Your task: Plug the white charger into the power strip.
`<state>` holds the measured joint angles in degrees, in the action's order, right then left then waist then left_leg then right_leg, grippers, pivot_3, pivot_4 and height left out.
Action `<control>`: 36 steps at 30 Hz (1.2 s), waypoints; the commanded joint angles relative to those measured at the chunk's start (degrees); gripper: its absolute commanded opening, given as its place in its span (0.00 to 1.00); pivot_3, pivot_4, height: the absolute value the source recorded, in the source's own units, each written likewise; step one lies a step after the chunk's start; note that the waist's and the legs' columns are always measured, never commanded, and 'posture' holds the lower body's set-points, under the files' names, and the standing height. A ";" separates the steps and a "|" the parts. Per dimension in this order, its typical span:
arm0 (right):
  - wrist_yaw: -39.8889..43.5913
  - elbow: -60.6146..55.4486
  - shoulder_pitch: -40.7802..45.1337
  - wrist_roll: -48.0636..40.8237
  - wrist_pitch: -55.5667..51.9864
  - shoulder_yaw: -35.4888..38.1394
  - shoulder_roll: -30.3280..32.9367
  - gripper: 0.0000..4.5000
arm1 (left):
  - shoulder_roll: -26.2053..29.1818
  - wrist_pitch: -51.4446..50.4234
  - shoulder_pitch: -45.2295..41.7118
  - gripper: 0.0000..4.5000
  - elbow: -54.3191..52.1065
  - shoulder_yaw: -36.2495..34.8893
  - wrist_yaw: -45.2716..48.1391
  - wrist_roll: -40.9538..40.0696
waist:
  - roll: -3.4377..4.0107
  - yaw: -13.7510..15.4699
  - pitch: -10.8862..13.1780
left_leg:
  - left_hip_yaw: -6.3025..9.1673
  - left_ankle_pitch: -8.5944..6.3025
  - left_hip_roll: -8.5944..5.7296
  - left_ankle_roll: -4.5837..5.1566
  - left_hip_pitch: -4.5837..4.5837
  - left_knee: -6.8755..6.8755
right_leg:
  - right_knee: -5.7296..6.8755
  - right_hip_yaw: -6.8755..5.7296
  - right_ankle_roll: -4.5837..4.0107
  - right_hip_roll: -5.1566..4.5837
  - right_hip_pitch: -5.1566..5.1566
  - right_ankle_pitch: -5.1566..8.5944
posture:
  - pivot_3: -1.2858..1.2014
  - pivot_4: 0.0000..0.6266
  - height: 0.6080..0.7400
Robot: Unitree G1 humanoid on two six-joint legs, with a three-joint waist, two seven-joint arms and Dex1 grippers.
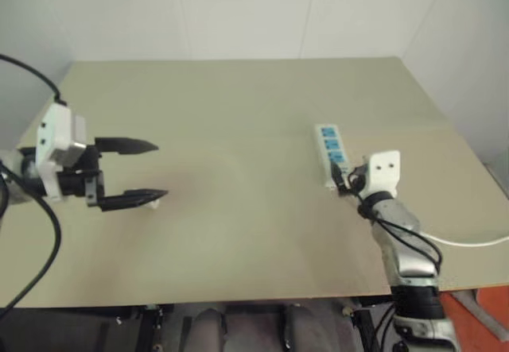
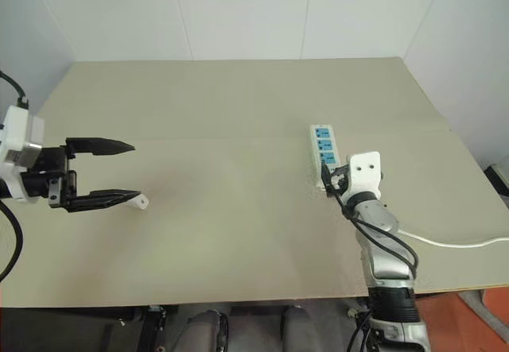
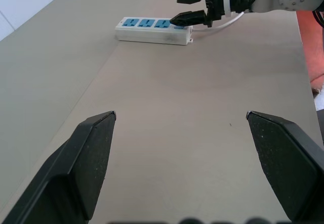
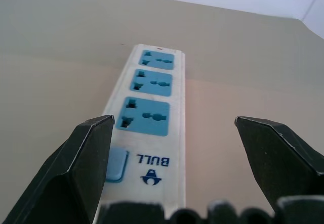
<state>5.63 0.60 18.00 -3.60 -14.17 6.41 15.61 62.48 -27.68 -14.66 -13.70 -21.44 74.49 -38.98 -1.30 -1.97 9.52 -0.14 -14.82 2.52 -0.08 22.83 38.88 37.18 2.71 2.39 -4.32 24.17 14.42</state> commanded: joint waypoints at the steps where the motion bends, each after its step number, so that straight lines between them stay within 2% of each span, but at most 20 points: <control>1: -2.73 3.32 2.67 1.02 5.25 0.63 -1.97 0.99 | 0.21 1.39 1.10 1.00 -0.20 -2.49 0.61 0.03 | 0.00 -0.44 0.00 | 0.00 0.00 0.00 0.00 0.00 0.00 | 0.00 0.00 0.00 0.00 0.00 0.00 | 0.52 0.24 1.00; 7: -3.52 3.25 3.30 0.13 7.62 -0.03 -6.08 0.99 | 0.23 1.82 2.76 1.00 -0.21 -3.66 0.95 0.11 | 0.00 -0.89 0.00 | 0.01 0.00 0.03 0.00 0.00 -0.04 | 0.02 0.00 0.00 0.01 0.03 0.00 | 0.52 0.24 1.00; 16: -3.31 4.93 2.43 0.19 8.48 -0.84 -8.31 0.99 | 0.32 2.58 3.82 1.00 0.35 -4.17 1.53 0.28 | 0.01 -0.70 0.00 | 0.02 0.00 0.02 0.00 0.00 -0.03 | 0.03 0.00 0.00 -0.01 0.02 0.00 | 0.52 0.24 1.00; 26: -3.32 11.58 1.88 0.54 14.52 -0.68 -8.81 0.99 | 0.44 2.86 3.99 1.00 0.58 -4.34 1.95 0.43 | 0.01 -0.74 0.00 | 0.01 0.00 0.02 0.00 -0.02 -0.04 | 0.02 0.00 0.00 0.00 0.01 0.00 | 0.52 0.24 1.00; 36: -2.06 11.17 0.85 0.14 12.71 -0.59 -7.66 0.99 | 0.55 2.64 4.46 1.00 0.24 -4.97 1.87 0.35 | 0.01 -0.73 0.00 | 0.01 0.00 0.02 0.00 -0.02 -0.04 | 0.02 0.00 0.00 -0.01 0.00 0.00 | 0.52 0.24 1.00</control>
<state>3.29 13.06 19.28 -3.11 -1.18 5.19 7.41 62.48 -26.08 -10.17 -12.71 -24.29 76.19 -38.38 -1.29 -2.70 9.52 -0.12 -14.82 2.55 -0.08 22.80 38.84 37.21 2.70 2.39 -4.32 24.17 14.41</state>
